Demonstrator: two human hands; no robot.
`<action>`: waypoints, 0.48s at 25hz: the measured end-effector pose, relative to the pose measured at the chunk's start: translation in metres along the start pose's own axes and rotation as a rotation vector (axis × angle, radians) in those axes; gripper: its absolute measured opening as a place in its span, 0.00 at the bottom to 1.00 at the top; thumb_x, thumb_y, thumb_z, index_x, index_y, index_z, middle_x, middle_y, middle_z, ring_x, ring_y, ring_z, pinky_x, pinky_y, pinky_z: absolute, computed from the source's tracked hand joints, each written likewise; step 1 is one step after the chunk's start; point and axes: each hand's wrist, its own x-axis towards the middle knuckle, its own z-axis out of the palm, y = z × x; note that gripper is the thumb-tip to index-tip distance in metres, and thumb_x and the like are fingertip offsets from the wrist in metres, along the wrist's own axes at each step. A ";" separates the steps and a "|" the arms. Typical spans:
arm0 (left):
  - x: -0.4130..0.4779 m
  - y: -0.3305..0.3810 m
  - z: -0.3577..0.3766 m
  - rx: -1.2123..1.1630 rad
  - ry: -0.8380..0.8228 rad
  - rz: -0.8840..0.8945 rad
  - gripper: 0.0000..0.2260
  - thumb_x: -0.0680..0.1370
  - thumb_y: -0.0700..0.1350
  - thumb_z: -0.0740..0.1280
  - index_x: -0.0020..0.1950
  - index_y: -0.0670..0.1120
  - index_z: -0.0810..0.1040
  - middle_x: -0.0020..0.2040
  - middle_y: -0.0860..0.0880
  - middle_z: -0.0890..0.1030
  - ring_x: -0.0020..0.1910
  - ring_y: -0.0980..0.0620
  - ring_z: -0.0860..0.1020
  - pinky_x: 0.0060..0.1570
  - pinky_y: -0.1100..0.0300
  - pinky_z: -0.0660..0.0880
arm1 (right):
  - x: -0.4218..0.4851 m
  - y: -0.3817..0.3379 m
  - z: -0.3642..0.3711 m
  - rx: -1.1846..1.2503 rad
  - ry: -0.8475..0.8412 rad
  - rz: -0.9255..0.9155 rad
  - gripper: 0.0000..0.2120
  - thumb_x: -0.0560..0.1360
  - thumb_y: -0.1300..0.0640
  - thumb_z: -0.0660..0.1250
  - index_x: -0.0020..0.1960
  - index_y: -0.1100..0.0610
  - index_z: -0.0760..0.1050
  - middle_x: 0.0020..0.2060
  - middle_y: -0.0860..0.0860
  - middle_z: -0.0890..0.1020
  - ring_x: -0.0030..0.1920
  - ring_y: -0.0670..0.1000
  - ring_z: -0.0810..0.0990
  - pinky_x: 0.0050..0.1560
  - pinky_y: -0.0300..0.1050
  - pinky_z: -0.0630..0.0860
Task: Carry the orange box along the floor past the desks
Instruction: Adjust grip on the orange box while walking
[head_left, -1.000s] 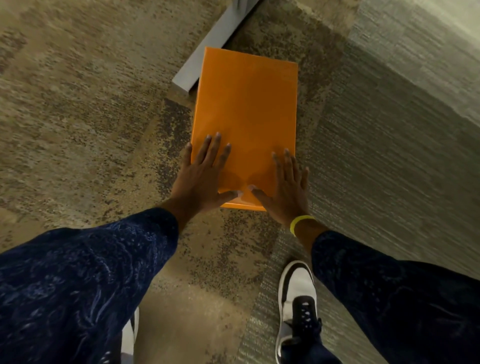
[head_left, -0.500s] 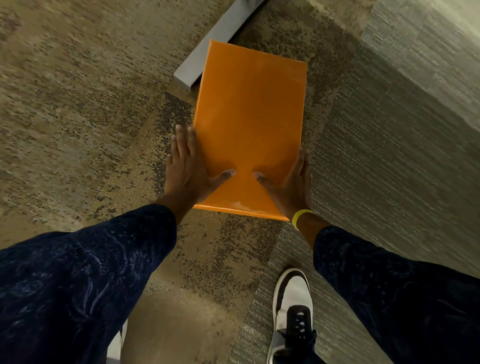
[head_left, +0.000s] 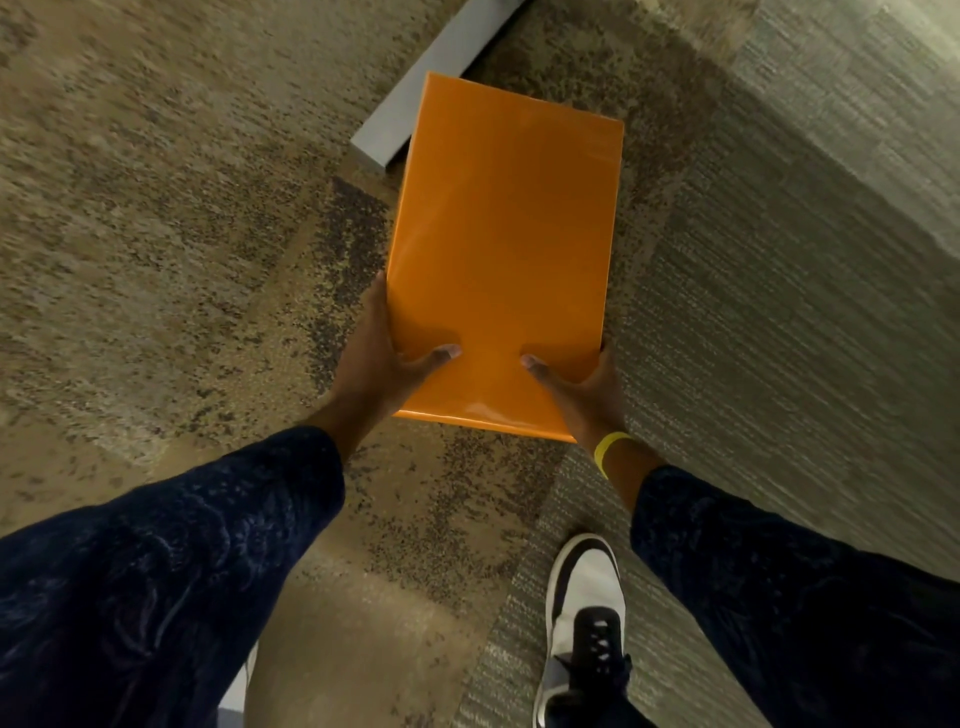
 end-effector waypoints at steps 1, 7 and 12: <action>0.000 0.001 0.000 -0.002 0.004 0.003 0.54 0.67 0.62 0.77 0.81 0.51 0.47 0.77 0.46 0.68 0.69 0.43 0.74 0.60 0.43 0.78 | -0.001 0.000 0.001 0.002 0.007 -0.009 0.53 0.61 0.42 0.81 0.77 0.56 0.58 0.68 0.54 0.76 0.62 0.55 0.79 0.57 0.48 0.77; 0.002 -0.001 -0.004 0.060 0.024 -0.011 0.54 0.66 0.65 0.76 0.82 0.53 0.48 0.76 0.47 0.70 0.67 0.43 0.76 0.61 0.42 0.77 | -0.006 0.000 0.001 0.031 0.007 -0.029 0.46 0.62 0.43 0.81 0.73 0.51 0.63 0.63 0.52 0.78 0.58 0.55 0.80 0.55 0.52 0.79; 0.040 0.010 -0.023 0.088 -0.067 0.020 0.53 0.65 0.67 0.75 0.81 0.57 0.48 0.74 0.46 0.73 0.63 0.42 0.79 0.58 0.42 0.79 | 0.003 -0.018 0.012 0.079 0.084 -0.038 0.43 0.62 0.42 0.81 0.71 0.52 0.66 0.59 0.48 0.78 0.50 0.48 0.80 0.34 0.24 0.72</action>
